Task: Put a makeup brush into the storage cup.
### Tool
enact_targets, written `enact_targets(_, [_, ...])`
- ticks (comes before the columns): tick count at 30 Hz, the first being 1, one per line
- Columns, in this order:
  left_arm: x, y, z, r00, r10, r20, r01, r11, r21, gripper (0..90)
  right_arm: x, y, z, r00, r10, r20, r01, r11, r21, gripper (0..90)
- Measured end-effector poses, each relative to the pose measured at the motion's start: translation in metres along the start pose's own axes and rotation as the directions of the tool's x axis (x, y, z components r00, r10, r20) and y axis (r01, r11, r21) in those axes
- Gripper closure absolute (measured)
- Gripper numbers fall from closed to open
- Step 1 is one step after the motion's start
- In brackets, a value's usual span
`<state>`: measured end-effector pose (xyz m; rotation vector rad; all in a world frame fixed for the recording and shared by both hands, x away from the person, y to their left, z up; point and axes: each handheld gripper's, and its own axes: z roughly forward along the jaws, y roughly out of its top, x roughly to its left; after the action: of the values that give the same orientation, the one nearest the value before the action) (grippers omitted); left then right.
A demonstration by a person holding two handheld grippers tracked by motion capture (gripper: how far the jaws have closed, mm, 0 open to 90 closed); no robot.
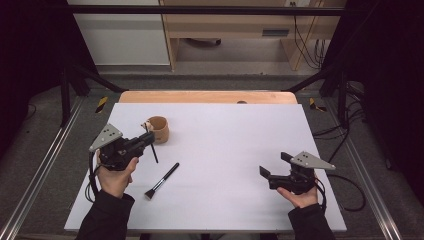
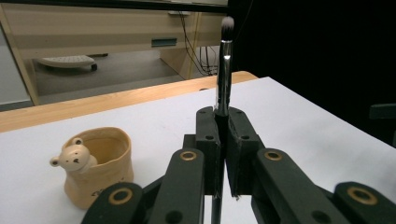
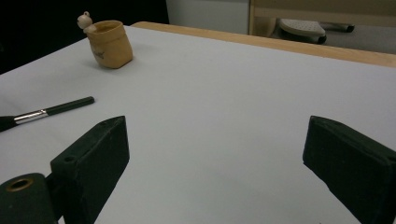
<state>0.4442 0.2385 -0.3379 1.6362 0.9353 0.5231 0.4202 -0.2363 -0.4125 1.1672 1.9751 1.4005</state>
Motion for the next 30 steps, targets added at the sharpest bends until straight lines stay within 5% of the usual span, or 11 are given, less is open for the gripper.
enact_targets(30, [0.021, 0.030, 0.015, 0.9972, 0.039, -0.064, -0.039, 0.9992, 0.009, 84.3, -0.009, -0.006, -0.007, 0.9994, -0.001, 0.035, 0.001, 1.000, -0.014, 7.1])
